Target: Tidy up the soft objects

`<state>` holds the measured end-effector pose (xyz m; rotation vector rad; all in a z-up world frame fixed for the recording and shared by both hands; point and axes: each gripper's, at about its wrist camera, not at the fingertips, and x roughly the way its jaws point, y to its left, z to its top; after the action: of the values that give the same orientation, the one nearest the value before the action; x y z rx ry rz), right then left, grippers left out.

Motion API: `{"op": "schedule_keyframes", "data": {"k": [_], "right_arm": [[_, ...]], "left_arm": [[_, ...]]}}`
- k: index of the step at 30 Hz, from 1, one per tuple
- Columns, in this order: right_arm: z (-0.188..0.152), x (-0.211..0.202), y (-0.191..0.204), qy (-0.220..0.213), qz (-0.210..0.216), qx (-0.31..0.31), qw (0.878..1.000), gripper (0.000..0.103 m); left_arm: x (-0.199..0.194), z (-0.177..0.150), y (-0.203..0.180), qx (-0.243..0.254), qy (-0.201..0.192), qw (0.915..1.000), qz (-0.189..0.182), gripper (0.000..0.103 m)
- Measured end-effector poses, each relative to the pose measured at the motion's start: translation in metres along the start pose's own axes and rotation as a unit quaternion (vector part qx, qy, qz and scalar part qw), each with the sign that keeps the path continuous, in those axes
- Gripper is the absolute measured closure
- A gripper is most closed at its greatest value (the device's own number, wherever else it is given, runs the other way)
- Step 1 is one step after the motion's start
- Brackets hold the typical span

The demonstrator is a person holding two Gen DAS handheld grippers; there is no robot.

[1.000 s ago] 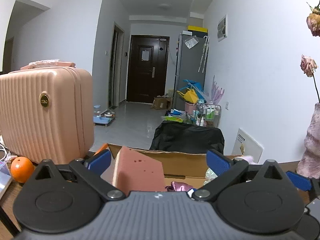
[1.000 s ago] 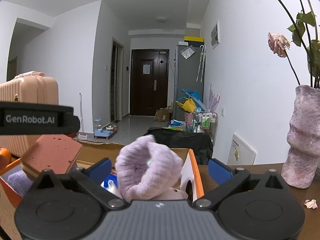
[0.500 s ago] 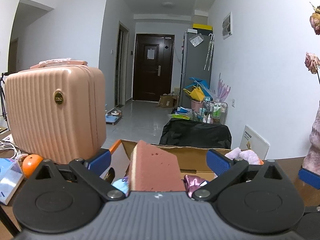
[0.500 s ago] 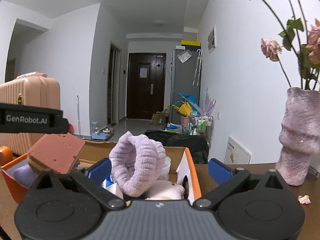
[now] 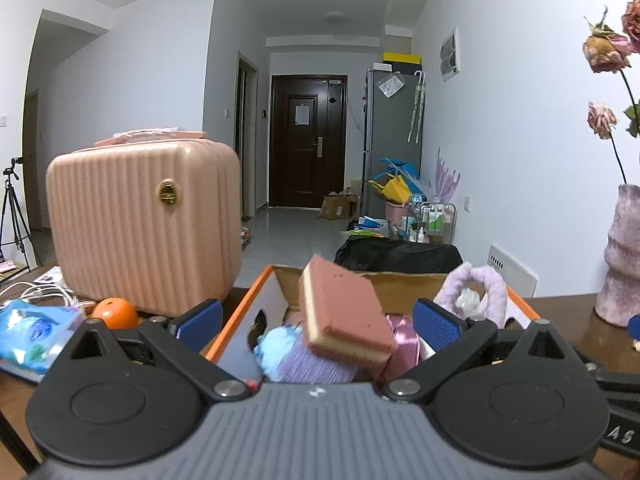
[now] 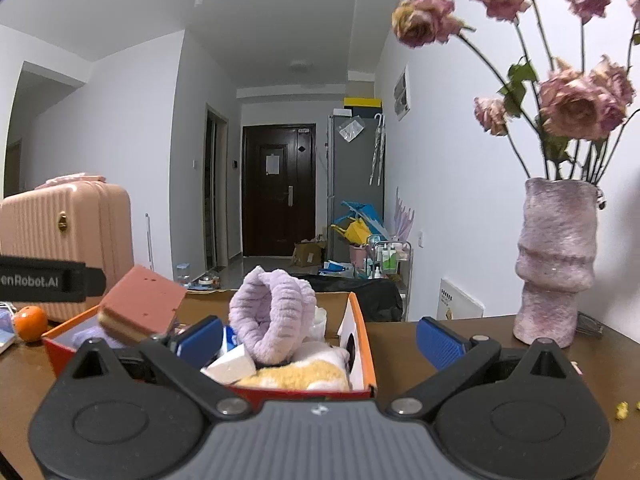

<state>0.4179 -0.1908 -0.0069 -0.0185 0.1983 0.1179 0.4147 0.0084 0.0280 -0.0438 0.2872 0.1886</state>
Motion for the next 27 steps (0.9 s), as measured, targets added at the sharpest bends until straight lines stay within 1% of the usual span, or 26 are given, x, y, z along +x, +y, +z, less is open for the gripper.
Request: {"op": "schedule_keyframes", "data": {"k": [7,15,18,22,27], "right_arm": [[-0.011,-0.057,0.005,-0.008,-0.004,-0.006,1.0,0.0],[-0.023,-0.131,0.004,-0.014,-0.009,-0.011,1.0,0.0],[-0.026,-0.157,0.003,-0.011,-0.008,-0.015,1.0,0.0],[-0.032,-0.191,0.002,-0.005,-0.013,-0.018,1.0,0.0],[-0.042,-0.247,0.0,-0.01,-0.018,-0.018,1.0,0.0]], "left_arm": [[-0.048,-0.02,0.017,0.011,-0.005,0.9999,0.012,0.0],[-0.113,-0.045,0.039,0.021,-0.005,0.9997,0.009,0.0],[-0.14,-0.053,0.048,0.018,-0.006,0.9998,0.004,0.0],[-0.175,-0.067,0.056,0.016,0.004,0.9998,-0.012,0.0],[-0.222,-0.082,0.068,0.014,0.001,0.9995,-0.029,0.0]]}}
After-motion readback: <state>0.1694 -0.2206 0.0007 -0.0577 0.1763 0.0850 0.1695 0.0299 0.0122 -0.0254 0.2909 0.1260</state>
